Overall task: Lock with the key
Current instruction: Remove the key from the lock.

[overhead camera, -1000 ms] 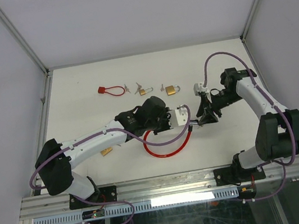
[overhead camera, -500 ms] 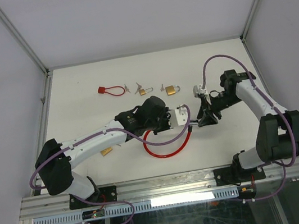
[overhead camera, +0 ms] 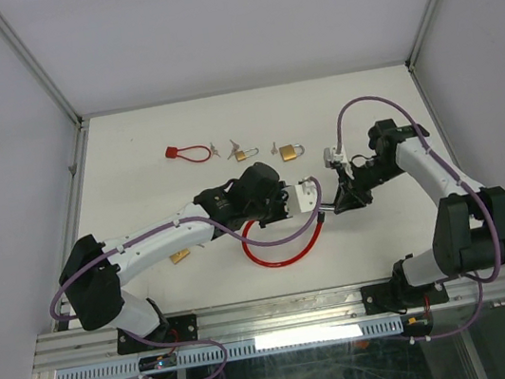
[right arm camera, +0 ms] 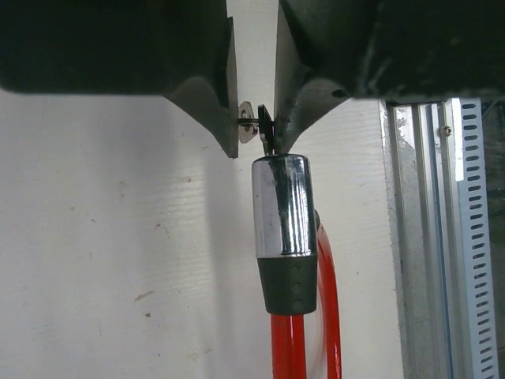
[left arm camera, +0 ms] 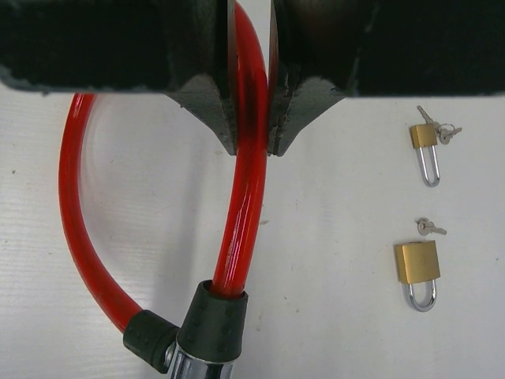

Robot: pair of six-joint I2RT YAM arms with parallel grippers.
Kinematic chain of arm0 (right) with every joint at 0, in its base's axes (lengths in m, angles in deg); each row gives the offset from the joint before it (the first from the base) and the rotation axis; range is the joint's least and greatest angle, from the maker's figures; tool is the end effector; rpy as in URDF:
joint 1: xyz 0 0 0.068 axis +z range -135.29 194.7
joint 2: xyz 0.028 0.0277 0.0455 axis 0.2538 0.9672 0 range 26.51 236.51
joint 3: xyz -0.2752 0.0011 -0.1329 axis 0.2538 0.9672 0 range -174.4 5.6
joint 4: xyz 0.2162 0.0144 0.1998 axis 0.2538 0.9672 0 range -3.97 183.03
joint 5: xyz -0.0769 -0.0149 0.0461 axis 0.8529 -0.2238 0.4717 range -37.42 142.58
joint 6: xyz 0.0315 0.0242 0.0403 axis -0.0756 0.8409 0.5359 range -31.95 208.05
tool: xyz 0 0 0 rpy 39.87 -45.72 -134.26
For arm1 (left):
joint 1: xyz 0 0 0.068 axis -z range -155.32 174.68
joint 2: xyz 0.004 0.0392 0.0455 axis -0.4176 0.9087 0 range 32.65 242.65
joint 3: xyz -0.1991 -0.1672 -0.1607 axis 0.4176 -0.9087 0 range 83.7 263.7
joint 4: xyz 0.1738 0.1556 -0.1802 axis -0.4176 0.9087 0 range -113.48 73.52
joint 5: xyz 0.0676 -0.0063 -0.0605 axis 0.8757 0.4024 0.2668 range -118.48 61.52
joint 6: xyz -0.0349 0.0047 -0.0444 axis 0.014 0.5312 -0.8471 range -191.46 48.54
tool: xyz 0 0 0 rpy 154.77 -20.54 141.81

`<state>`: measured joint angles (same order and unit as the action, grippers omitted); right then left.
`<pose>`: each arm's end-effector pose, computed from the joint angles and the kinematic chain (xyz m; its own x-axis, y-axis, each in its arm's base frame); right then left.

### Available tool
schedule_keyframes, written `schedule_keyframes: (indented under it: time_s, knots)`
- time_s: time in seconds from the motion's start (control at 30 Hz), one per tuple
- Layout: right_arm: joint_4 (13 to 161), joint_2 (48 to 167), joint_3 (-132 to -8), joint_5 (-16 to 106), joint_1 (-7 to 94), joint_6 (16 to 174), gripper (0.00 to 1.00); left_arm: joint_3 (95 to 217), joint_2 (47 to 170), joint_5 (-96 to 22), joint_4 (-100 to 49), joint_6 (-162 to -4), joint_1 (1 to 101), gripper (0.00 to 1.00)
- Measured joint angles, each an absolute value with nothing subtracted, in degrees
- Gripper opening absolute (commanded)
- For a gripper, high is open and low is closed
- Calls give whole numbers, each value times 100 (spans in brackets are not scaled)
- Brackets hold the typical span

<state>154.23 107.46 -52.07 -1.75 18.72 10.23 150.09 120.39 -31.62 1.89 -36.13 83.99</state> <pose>0.2491 0.0497 0.2549 -0.1909 -0.5848 -0.7884 -0.9790 0.0545 0.1965 0.1864 -0.3184 0.2823 0.2046 0.7867 -0.5824 0.9310 0.0274 0.3640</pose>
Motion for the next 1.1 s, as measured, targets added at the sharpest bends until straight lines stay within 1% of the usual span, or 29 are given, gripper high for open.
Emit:
schedule_keyframes:
  time_s: [0.03, 0.07, 0.23, 0.37, 0.6, 0.73, 0.87, 0.93, 1.03, 1.1]
  knots:
    - [15414, 10733, -5207, -160, 1874, 1043, 4, 15009, 12039, -3160, 189, -3613, 8399, 0]
    - [15414, 10711, -5207, -144, 1878, 1047, 0, 15009, 12039, -3160, 189, -3613, 8399, 0]
    - [15423, 10464, -5227, -15, 1987, 1052, 0, 15011, 12037, -3164, 193, -3635, 8399, 0]
    - [15309, 9977, -5224, 269, 2145, 1030, 0, 15035, 12037, -3273, 204, -3748, 8364, 0]
    - [14514, 8246, -4842, 1071, 2604, 986, 0, 15450, 12107, -4220, 466, -4122, 7885, 0]
    - [14061, 7898, -4656, 1421, 2667, 929, 0, 15610, 12168, -4655, 477, -4422, 7743, 0]
    - [13819, 7892, -4431, 1558, 2682, 1027, 0, 15686, 12181, -5020, 473, -4824, 7710, 0]
    - [13828, 8040, -4483, 1554, 2680, 1233, 0, 15706, 12179, -4978, 477, -4872, 7726, 0]
    - [14195, 8665, -4949, 1418, 2516, 1672, 0, 15608, 12120, -4329, 348, -4579, 7953, 0]
    - [14608, 9242, -5410, 1095, 2258, 1891, 0, 15197, 11871, -3645, -80, -4127, 8250, 0]
